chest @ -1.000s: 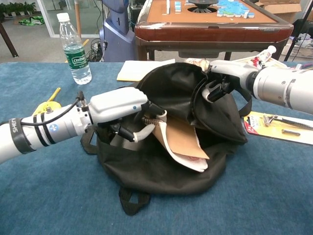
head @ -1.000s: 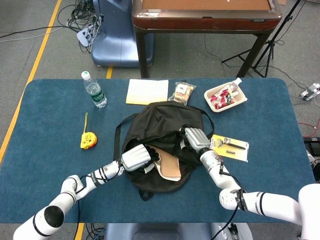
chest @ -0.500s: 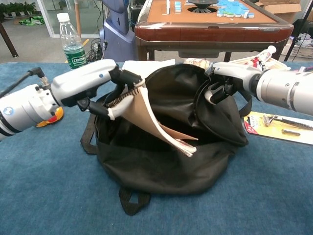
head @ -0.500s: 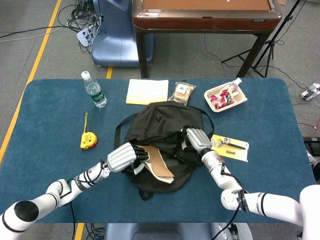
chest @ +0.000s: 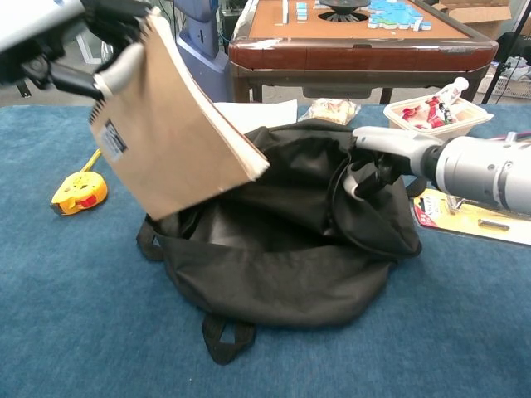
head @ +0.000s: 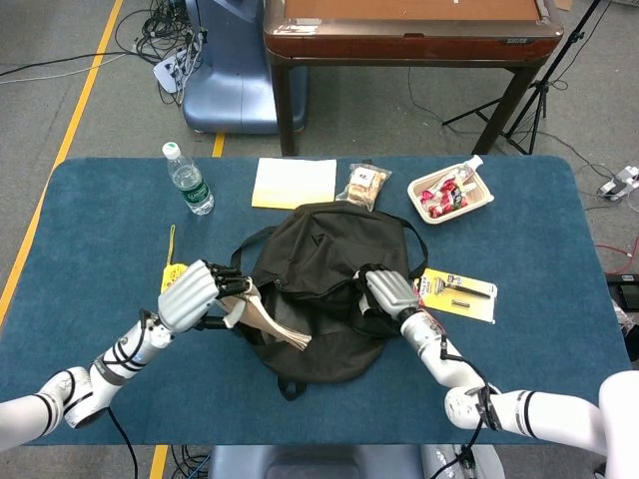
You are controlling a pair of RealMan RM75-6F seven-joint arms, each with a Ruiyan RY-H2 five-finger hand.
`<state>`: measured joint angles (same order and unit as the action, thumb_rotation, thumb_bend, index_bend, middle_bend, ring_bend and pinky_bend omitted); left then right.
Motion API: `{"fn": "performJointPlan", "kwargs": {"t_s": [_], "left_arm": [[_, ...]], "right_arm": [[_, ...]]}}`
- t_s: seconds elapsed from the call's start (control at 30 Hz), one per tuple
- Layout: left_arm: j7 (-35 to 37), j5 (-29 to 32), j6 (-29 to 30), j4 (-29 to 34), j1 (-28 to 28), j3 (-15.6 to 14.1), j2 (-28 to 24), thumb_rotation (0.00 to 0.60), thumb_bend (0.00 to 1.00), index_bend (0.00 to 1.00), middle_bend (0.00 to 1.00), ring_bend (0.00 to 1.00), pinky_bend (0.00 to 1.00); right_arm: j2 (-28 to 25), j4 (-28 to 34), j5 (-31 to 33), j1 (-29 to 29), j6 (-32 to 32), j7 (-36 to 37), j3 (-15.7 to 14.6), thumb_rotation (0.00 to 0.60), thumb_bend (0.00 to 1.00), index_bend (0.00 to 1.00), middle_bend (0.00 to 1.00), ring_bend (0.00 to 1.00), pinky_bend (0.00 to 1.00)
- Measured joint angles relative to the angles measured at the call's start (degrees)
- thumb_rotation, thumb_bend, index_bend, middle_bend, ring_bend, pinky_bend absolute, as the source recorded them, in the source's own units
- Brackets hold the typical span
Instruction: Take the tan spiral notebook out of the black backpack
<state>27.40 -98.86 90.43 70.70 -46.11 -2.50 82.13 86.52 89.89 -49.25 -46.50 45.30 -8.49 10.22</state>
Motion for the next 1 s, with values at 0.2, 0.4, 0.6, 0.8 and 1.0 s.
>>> {"fn": "performJointPlan", "kwargs": {"t_s": [0.2,0.4,0.6,0.8,1.0], "left_arm": [[-2.4,1.1,0.1,2.8,1.6,2.2,-4.1,0.6,0.58,0.72,0.8,0.58,0.34],[-3.7,2.8,-1.1,3.6,2.3,4.8,-6.3,0.6,0.58,0.72,0.8,0.58,0.34],[-3.1,5.5,-4.7,1.7,1.6,7.5,-5.2,0.6,0.58,0.72,0.8,0.58,0.34],[-3.9,8.5,-9.2,-3.1,-0.7,10.7,-0.8,0.6,0.58,0.72,0.8,0.58,0.34],[-4.2,9.4,-13.2,-9.3,-3.2,11.6,4.7,0.6,0.58,0.72,0.8,0.58,0.34]], "right_arm": [[-3.1,4.0,-4.5,-1.2,-4.4,-1.9,-2.7,0.6,0.14,0.0,0.0,0.0,0.07],[-5.9,8.0,-11.8,1.1,-0.3,-0.3,-3.5,0.6,0.11,0.0,0.0,0.0,0.07],[-11.5,12.0,-16.6,5.2,6.1,2.1,-3.8,0.6,0.11,0.0,0.01,0.0,0.07],[-16.5,14.7,-18.2,8.8,10.4,3.9,-4.0,0.6,0.11,0.0,0.03,0.0,0.07],[-19.8,16.0,-19.0,11.3,12.5,5.9,-3.9,0.6,0.11,0.0,0.03,0.0,0.07]]}}
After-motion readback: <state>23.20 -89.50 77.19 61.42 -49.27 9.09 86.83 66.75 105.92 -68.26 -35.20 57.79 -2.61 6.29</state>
